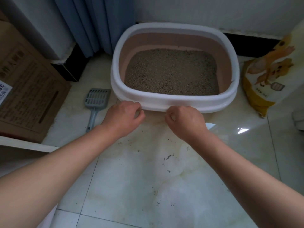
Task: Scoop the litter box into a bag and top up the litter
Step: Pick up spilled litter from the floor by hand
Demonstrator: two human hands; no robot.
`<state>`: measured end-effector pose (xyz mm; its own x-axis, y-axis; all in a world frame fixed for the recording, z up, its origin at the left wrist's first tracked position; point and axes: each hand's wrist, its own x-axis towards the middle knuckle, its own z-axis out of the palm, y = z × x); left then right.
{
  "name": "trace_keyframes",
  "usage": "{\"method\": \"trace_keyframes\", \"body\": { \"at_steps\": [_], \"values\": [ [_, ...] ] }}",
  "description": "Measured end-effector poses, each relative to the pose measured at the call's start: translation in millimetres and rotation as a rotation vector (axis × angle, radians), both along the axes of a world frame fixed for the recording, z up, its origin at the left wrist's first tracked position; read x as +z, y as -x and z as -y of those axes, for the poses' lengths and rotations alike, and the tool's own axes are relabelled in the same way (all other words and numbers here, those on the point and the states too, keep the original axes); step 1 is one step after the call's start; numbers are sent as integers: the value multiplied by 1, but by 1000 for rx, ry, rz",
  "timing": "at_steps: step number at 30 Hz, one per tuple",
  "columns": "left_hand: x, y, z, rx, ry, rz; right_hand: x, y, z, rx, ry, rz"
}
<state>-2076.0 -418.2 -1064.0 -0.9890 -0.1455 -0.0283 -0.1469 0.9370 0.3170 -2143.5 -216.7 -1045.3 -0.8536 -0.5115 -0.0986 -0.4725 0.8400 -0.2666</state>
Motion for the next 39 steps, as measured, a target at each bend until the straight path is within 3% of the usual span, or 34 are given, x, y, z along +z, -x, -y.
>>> {"method": "trace_keyframes", "body": {
  "at_steps": [12,21,28,35,39],
  "values": [
    [0,-47,10,80,7,118,3,-16,-6,114,-27,-1],
    [17,-106,29,-46,312,70,5,-44,29,291,-90,-51],
    [10,-152,39,34,244,62,10,-58,45,375,-47,-11],
    [-8,-126,24,42,183,74,13,-28,10,289,-83,-18],
    [-7,-105,0,138,-79,127,-1,-26,-16,225,-96,51]
  ]
}}
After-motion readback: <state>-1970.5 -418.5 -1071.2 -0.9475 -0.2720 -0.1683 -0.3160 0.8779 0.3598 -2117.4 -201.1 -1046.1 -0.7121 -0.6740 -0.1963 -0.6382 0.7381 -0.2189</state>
